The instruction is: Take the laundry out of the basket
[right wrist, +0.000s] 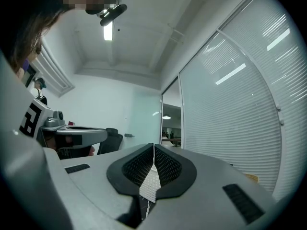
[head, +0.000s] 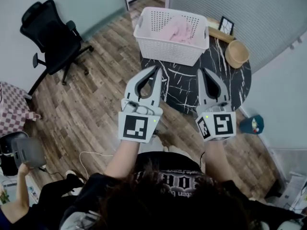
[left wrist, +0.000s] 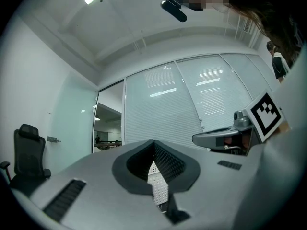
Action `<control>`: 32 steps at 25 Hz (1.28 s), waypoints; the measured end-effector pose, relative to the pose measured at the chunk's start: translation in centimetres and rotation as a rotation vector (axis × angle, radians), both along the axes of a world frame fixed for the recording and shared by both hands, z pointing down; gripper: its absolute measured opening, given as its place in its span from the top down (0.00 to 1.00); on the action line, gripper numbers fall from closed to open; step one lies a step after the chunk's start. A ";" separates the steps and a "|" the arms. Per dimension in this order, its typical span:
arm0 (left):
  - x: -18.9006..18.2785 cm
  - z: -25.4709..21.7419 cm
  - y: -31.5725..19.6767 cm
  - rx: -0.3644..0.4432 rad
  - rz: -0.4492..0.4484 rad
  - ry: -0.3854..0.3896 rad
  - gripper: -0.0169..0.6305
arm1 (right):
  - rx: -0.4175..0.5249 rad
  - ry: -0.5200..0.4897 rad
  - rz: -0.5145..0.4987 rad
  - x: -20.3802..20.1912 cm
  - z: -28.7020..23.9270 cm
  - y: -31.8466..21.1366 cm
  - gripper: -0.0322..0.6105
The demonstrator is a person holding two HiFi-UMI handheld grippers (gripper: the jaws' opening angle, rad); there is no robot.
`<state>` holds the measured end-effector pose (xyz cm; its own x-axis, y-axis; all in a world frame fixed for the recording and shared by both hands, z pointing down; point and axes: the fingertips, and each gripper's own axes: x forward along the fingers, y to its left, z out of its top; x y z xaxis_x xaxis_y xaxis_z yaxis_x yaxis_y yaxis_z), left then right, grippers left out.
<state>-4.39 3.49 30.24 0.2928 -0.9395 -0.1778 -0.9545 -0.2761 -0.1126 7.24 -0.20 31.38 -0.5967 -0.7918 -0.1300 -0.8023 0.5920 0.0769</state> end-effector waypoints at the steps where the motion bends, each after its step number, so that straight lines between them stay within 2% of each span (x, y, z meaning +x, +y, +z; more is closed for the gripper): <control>1: -0.2 0.0 -0.7 0.002 0.005 0.000 0.97 | 0.001 -0.001 0.004 -0.2 0.0 -0.6 0.90; 22: -5.1 -0.4 -16.4 -0.007 0.138 0.027 0.97 | -0.023 0.020 0.115 -5.5 0.0 -15.7 0.90; 32: -6.9 -0.4 -21.4 -0.011 0.191 0.036 0.97 | -0.023 0.019 0.180 -7.1 -0.3 -21.0 0.90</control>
